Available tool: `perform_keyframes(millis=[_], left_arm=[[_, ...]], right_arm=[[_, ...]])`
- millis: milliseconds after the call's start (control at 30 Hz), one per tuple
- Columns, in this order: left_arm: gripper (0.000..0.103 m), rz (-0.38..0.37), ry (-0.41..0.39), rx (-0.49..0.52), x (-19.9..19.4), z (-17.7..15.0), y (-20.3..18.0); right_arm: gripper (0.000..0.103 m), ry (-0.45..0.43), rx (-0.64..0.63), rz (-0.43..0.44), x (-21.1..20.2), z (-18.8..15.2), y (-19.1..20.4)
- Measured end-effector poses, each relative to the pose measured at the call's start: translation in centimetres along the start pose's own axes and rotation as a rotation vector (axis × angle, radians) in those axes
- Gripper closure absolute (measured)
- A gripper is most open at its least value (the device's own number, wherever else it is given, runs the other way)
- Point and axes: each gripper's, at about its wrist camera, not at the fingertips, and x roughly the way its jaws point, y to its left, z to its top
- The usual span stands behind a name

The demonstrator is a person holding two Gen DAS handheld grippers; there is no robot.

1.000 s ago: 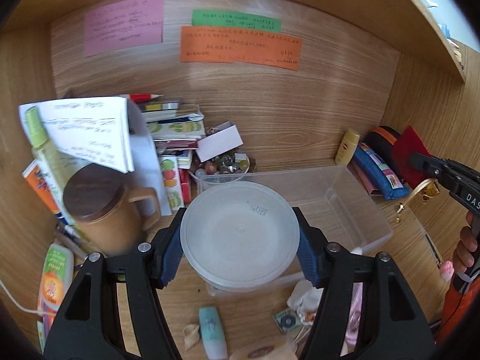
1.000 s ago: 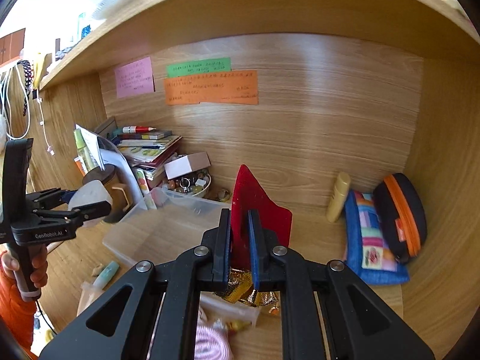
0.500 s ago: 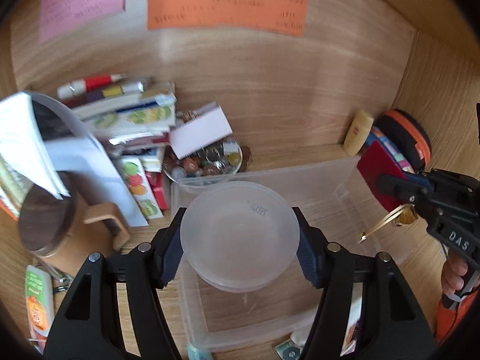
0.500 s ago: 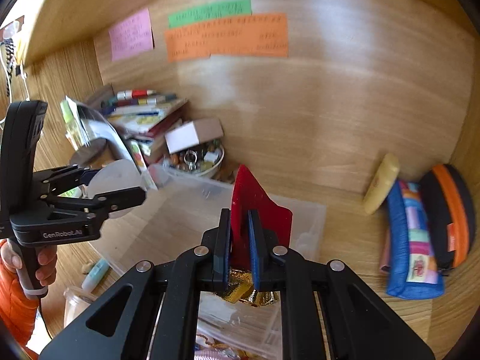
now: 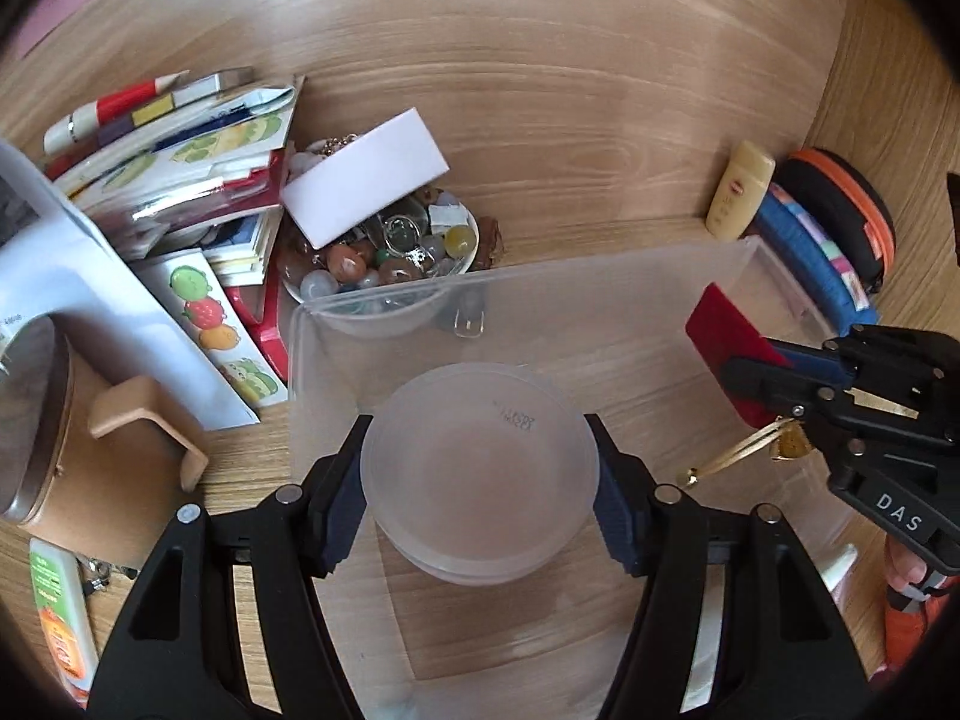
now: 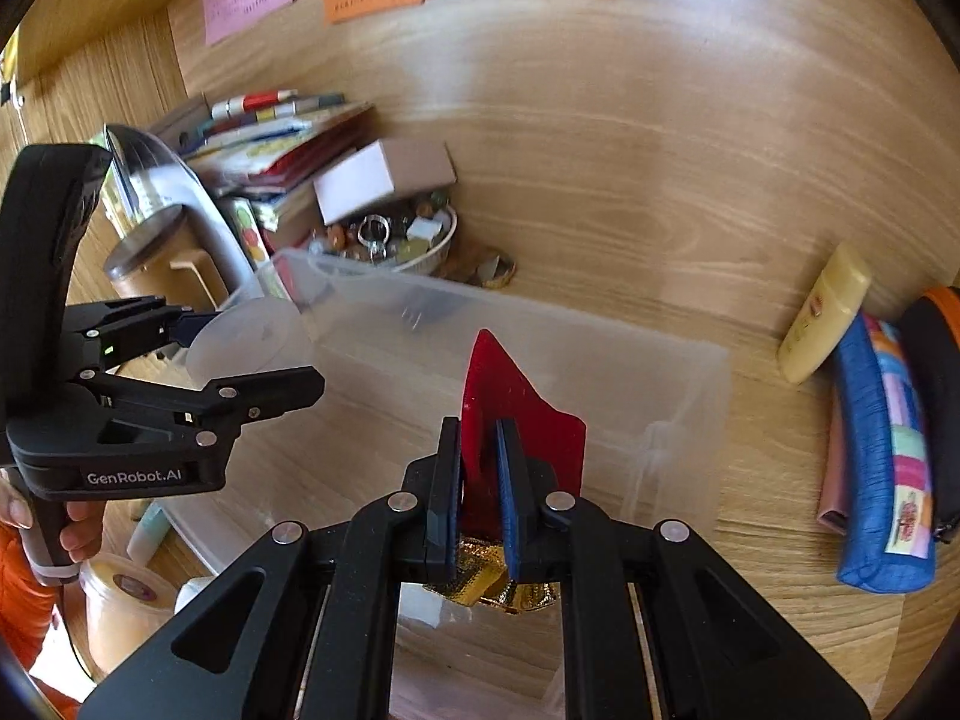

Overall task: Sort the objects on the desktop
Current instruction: 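Carry the white container and red pouch over the clear bin with both grippers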

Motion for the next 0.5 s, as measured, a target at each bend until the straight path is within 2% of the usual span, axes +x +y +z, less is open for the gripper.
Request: perform_keyframes(millis=[500], left_arm=[[0.038, 0.024, 0.061, 0.061, 1.5, 0.0, -1.6]], right_arm=[[0.093, 0.068, -0.008, 0.008, 1.7, -0.9, 0.5]])
